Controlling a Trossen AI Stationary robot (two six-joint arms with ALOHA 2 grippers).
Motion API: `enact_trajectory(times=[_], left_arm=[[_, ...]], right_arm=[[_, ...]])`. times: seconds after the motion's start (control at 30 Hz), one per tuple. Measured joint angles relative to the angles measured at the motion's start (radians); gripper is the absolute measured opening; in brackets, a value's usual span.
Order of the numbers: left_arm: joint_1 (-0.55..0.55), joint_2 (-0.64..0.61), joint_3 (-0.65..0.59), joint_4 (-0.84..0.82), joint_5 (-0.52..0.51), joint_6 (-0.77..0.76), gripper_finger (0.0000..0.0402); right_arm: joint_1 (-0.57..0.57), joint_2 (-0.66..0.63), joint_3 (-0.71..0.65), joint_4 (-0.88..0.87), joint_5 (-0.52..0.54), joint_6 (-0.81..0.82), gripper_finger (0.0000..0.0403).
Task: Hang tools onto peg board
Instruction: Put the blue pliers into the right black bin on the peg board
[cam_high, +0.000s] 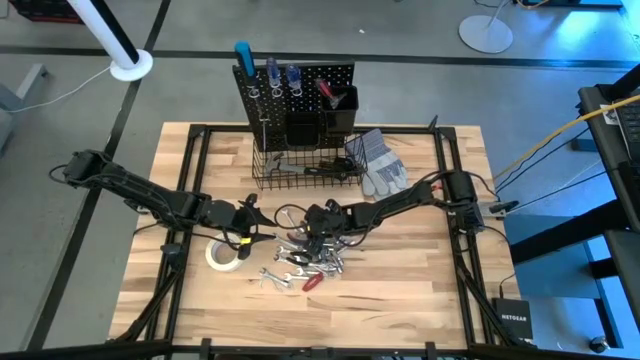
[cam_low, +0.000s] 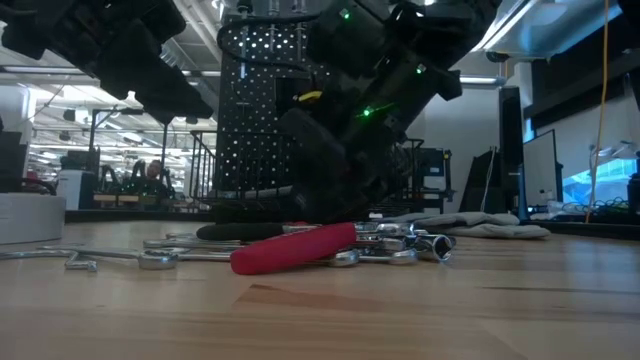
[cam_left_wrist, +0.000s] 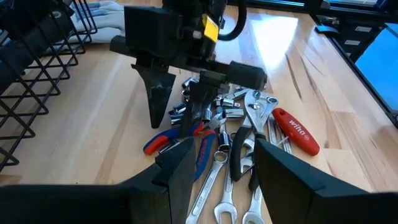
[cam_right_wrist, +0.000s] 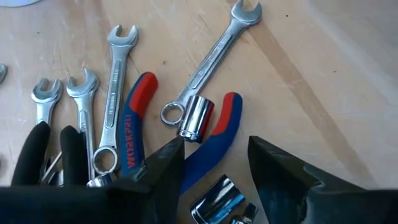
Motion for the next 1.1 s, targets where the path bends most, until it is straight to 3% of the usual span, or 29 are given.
enact_trajectory(times=[0.53,0.93,1.1], left_arm=[[0.0,0.0,0.0,0.0,0.0,0.0,0.0155],[0.0,0.0,0.0,0.0,0.0,0.007,0.0155],[0.0,0.0,0.0,0.0,0.0,0.007,0.0155]], right_arm=[[-0.032,0.035,0.003,0.001,-0.031,0.009,0.0178],[-0.035,0.055,0.002,-0.004,-0.026,-0.042,0.0057],[-0.035,0.053,0.002,-0.005,-0.023,-0.068,0.0048]])
